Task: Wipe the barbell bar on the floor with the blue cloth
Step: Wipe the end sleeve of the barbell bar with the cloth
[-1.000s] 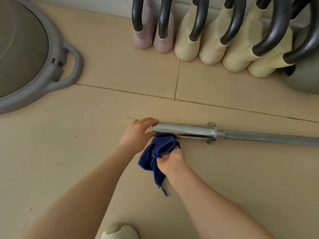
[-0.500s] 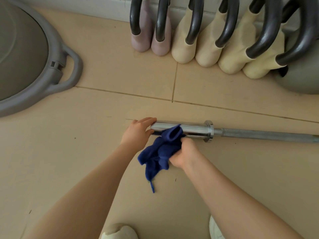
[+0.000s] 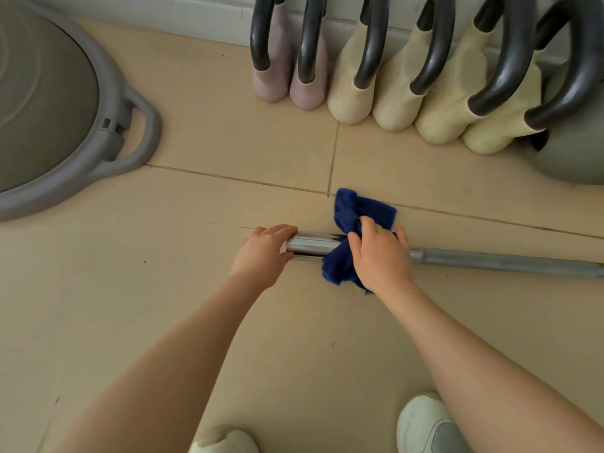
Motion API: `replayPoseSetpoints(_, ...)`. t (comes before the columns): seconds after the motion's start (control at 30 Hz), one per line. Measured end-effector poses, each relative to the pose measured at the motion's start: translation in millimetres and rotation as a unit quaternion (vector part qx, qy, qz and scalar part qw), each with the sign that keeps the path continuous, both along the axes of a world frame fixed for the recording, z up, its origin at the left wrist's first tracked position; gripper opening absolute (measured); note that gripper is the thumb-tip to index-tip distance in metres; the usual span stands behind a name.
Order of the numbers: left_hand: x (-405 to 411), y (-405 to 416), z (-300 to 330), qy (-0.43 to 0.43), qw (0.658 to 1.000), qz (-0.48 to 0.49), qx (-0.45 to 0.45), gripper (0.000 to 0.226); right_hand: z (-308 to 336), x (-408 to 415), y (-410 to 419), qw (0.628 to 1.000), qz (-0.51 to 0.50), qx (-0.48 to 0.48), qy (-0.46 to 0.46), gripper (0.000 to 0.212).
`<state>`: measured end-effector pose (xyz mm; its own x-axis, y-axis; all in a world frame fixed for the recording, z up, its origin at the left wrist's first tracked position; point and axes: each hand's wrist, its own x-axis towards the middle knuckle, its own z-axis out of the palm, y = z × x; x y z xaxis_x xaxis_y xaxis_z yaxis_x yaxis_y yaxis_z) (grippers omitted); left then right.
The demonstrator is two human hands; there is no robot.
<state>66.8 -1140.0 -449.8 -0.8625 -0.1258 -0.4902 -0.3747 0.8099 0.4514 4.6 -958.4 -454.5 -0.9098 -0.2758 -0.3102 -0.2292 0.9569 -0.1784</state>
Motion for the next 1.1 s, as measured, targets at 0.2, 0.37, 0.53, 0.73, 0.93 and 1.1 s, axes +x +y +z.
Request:
replayPoseSetpoints(0.2,-1,-1,-2,-0.019,0.999,0.037,0.022,0.056,10,0,-63,0.993,-0.019,-0.055,-0.098,0.035)
replayPoseSetpoints(0.37,6,1,-2,-0.049,0.990,0.121,0.052,0.048,6,19,-98,0.988,0.030,-0.107,-0.106,0.037)
replayPoseSetpoints(0.53,22,5,-9,0.027,0.998,0.042,-0.031,0.057,9,3,-59,0.990,0.124,-0.049,-0.051,0.037)
replayPoseSetpoints(0.73,18,4,-12,0.045,0.996,-0.050,-0.057,0.051,-3,-20,-2,0.995,-0.011,0.102,-0.006,0.042)
replayPoseSetpoints(0.93,10,2,-8,0.041,0.998,-0.029,-0.032,0.062,1,-8,-32,0.996,0.009,0.019,-0.083,0.039)
replayPoseSetpoints(1.1,7,2,-2,-0.002,1.000,0.026,-0.005,0.080,6,19,-66,0.987,0.075,-0.095,-0.104,0.029)
